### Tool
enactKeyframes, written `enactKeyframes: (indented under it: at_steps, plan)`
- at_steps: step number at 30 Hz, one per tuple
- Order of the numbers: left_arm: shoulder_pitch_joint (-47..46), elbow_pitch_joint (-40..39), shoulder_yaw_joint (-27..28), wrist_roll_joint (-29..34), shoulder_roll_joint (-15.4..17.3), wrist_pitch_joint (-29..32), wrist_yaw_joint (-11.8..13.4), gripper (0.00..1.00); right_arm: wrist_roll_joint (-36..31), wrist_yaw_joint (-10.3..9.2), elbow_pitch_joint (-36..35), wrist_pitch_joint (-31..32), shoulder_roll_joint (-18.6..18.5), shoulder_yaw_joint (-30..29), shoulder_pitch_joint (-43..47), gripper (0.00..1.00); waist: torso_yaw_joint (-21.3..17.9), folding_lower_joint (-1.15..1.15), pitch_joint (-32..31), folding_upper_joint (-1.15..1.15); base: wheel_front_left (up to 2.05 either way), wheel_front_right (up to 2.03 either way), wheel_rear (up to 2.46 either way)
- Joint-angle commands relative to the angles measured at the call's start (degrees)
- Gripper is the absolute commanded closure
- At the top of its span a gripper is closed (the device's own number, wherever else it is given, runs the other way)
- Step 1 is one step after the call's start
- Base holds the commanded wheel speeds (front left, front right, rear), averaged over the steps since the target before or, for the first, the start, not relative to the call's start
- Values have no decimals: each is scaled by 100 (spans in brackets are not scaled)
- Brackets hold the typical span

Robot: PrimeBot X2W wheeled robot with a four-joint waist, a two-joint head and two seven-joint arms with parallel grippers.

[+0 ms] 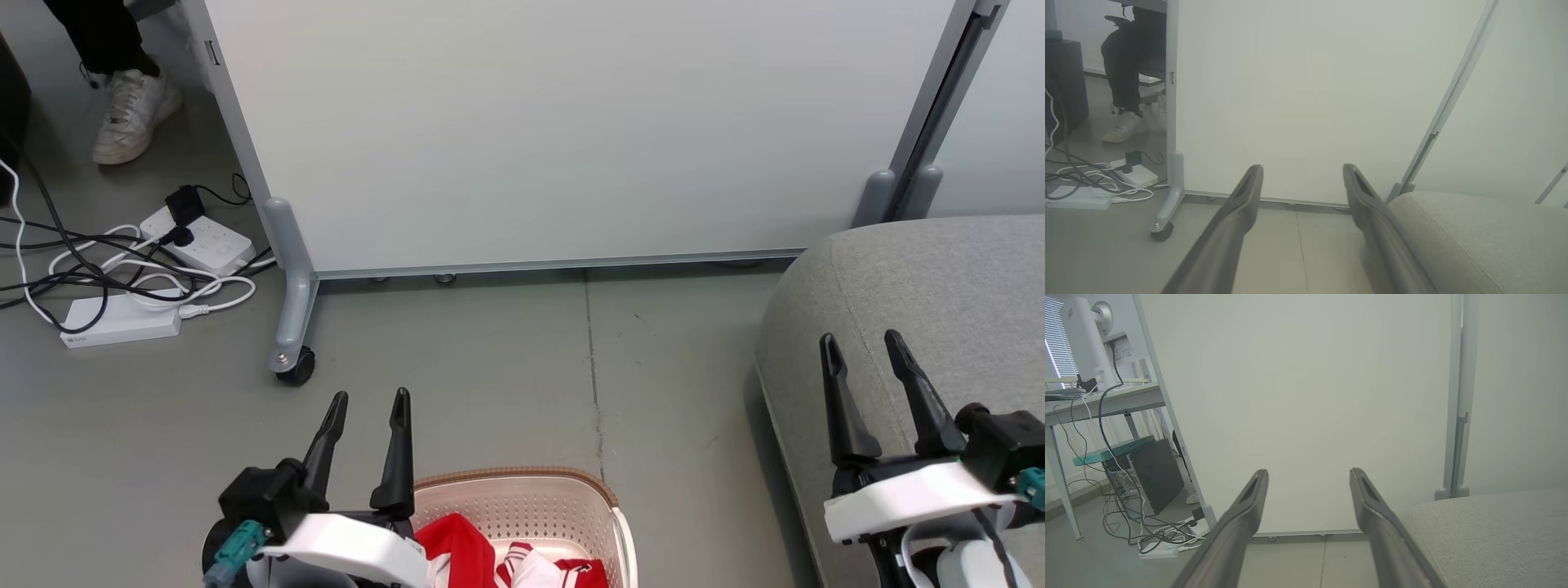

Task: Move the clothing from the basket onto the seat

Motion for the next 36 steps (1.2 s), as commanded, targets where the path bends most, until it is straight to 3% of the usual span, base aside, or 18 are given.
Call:
enactKeyframes:
  at_steps: [1,11,28,36]
  plan:
    - [-7,-29,-20,186,19,-38,84,0,-141,24,7,-72,-24,-1,-3,0,-1,0,-6,0,0,0,0]
    - [117,189,-145,710,23,-147,379,0,-391,25,301,-164,114,63,92,0,-15,0,-67,0,0,0,0]
    - [324,571,55,868,29,-318,453,0,-791,30,975,-314,239,237,95,0,-59,0,-127,0,0,0,0]
    - [365,728,55,936,31,-386,375,0,-1022,31,1333,-369,275,263,84,0,-67,0,-172,0,0,0,0]
